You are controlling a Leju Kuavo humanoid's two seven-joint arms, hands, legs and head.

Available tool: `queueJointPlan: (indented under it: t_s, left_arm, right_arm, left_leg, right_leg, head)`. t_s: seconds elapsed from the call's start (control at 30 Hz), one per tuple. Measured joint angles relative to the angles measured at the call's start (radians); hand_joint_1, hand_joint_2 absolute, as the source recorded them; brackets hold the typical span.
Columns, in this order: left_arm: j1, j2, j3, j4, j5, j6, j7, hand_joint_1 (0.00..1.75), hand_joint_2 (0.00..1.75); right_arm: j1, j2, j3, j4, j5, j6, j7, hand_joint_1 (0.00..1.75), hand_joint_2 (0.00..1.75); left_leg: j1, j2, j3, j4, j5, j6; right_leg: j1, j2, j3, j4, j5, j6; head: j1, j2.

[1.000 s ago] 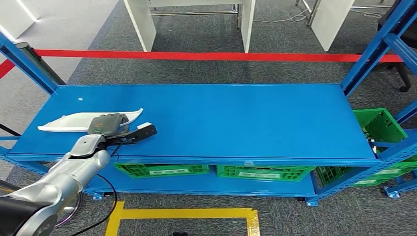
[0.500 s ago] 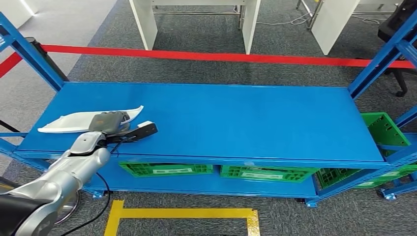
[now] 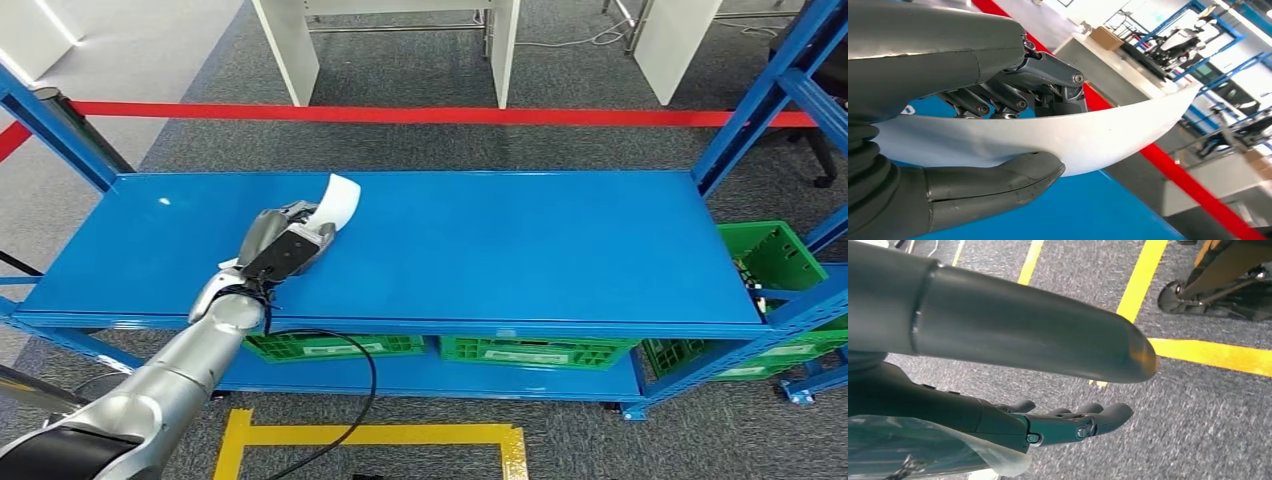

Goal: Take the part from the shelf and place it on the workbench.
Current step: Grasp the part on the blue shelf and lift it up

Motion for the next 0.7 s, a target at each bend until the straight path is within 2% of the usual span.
queueJointPlan:
  t_s: [0.03,0.1,0.13,0.17,0.2,0.27,0.33,0.4,0.47,0.5,0.53,0.57,0.6,0.63,0.67,0.7]
  left_arm:
    - [0.014,-0.005,-0.003,-0.028,0.024,-0.002,-0.008,1.75,1.75]
    - [0.043,-0.013,-0.011,-0.095,0.074,-0.001,-0.024,1.75,1.75]
    - [0.057,-0.017,-0.015,-0.132,0.094,0.001,-0.028,1.75,1.75]
    - [0.071,-0.021,-0.020,-0.168,0.108,0.004,-0.029,1.75,1.75]
    - [0.084,-0.025,-0.026,-0.202,0.121,0.008,-0.030,1.75,1.75]
    - [0.107,-0.032,-0.035,-0.253,0.137,0.014,-0.029,1.75,1.75]
    - [0.127,-0.036,-0.041,-0.301,0.147,0.020,-0.029,1.75,1.75]
    - [0.140,-0.042,-0.046,-0.343,0.159,0.031,-0.032,1.75,1.75]
    - [0.157,-0.048,-0.052,-0.379,0.175,0.056,-0.039,1.75,1.75]
    - [0.170,-0.051,-0.055,-0.400,0.180,0.075,-0.042,1.75,1.75]
    - [0.182,-0.053,-0.058,-0.421,0.179,0.094,-0.044,1.75,1.75]
    - [0.192,-0.056,-0.060,-0.441,0.173,0.114,-0.044,1.75,1.75]
    - [0.199,-0.058,-0.062,-0.459,0.163,0.136,-0.044,1.75,1.75]
    - [0.205,-0.059,-0.064,-0.475,0.152,0.159,-0.044,1.75,1.75]
    - [0.210,-0.062,-0.065,-0.490,0.142,0.185,-0.045,1.75,1.75]
    - [0.217,-0.064,-0.066,-0.504,0.136,0.214,-0.046,1.75,1.75]
  right_arm:
    - [0.000,0.000,-0.001,0.000,0.001,0.000,0.001,0.00,0.00]
    - [0.000,0.000,-0.002,0.000,0.004,-0.001,0.003,0.00,0.00]
    - [0.000,0.001,-0.003,0.000,0.005,-0.001,0.003,0.00,0.00]
    - [0.000,0.002,-0.004,0.000,0.007,-0.001,0.003,0.00,0.00]
    - [-0.001,0.002,-0.005,0.000,0.009,-0.001,0.004,0.00,0.00]
    - [-0.001,0.003,-0.007,0.000,0.012,-0.001,0.004,0.00,0.00]
    - [0.000,0.003,-0.007,0.000,0.014,-0.001,0.004,0.00,0.00]
    - [0.000,0.003,-0.008,0.000,0.016,-0.002,0.004,0.00,0.00]
    - [0.000,0.003,-0.009,0.000,0.017,-0.003,0.004,0.00,0.00]
    - [0.000,0.003,-0.009,0.000,0.018,-0.003,0.004,0.00,0.00]
    - [0.001,0.003,-0.011,0.000,0.018,-0.004,0.004,0.00,0.00]
    - [0.001,0.003,-0.012,0.000,0.018,-0.005,0.004,0.00,0.00]
    - [0.001,0.003,-0.014,0.000,0.019,-0.006,0.004,0.00,0.00]
    - [-0.001,0.004,-0.015,0.000,0.019,-0.006,0.003,0.00,0.00]
    - [-0.002,0.004,-0.016,0.000,0.019,-0.006,0.003,0.00,0.00]
    - [-0.003,0.005,-0.016,0.000,0.020,-0.007,0.003,0.00,0.00]
  left_leg:
    - [0.000,0.000,0.005,-0.014,0.020,0.004]
    - [-0.005,0.000,0.058,-0.136,0.092,0.020]
    - [-0.008,0.000,0.088,-0.201,0.118,0.029]
    - [-0.011,0.000,0.110,-0.249,0.131,0.035]
    - [-0.015,0.001,0.121,-0.275,0.133,0.039]
    - [-0.016,0.001,0.124,-0.288,0.129,0.041]
    - [-0.011,0.003,0.130,-0.302,0.136,0.046]
    - [-0.006,0.005,0.136,-0.312,0.141,0.051]
    - [-0.007,0.005,0.135,-0.312,0.141,0.055]
    - [-0.007,0.006,0.136,-0.312,0.141,0.055]
    - [-0.007,0.006,0.136,-0.311,0.140,0.055]
    - [-0.006,0.006,0.136,-0.309,0.139,0.053]
    - [-0.005,0.005,0.136,-0.306,0.137,0.050]
    - [-0.006,0.004,0.134,-0.300,0.133,0.045]
    - [-0.008,0.003,0.132,-0.294,0.130,0.039]
    - [-0.009,0.003,0.129,-0.290,0.128,0.034]
  right_leg:
    - [0.002,0.001,0.001,0.000,0.000,0.000]
    - [0.005,0.003,0.004,0.000,-0.002,0.000]
    - [0.008,0.003,0.005,0.000,-0.003,0.002]
    - [0.009,0.003,0.004,0.000,-0.004,0.005]
    - [0.009,0.002,0.002,0.000,-0.003,0.010]
    - [0.008,0.001,-0.001,-0.003,-0.002,0.021]
    - [0.008,0.000,-0.010,0.010,-0.015,0.031]
    - [0.007,-0.001,-0.052,0.092,-0.063,0.039]
    - [0.006,-0.001,-0.115,0.219,-0.114,0.045]
    - [0.005,-0.001,-0.135,0.257,-0.120,0.047]
    - [0.004,-0.002,-0.137,0.259,-0.108,0.050]
    - [0.004,-0.003,-0.120,0.220,-0.078,0.051]
    - [0.002,-0.004,-0.089,0.154,-0.041,0.051]
    - [0.003,-0.004,-0.053,0.087,-0.016,0.051]
    - [0.003,-0.004,-0.026,0.036,-0.001,0.046]
    - [0.003,-0.003,-0.010,0.008,0.003,0.042]
  head:
    - [0.000,0.000]
    - [-0.001,0.000]
    - [-0.001,0.000]
    - [-0.001,0.000]
    - [0.000,0.000]
    - [-0.001,0.000]
    - [0.000,0.000]
    - [0.002,0.000]
    - [0.003,0.000]
    - [0.003,0.000]
    - [0.003,0.000]
    - [0.003,0.000]
    - [0.003,0.000]
    - [0.004,0.000]
    - [0.003,0.000]
    - [0.003,0.000]
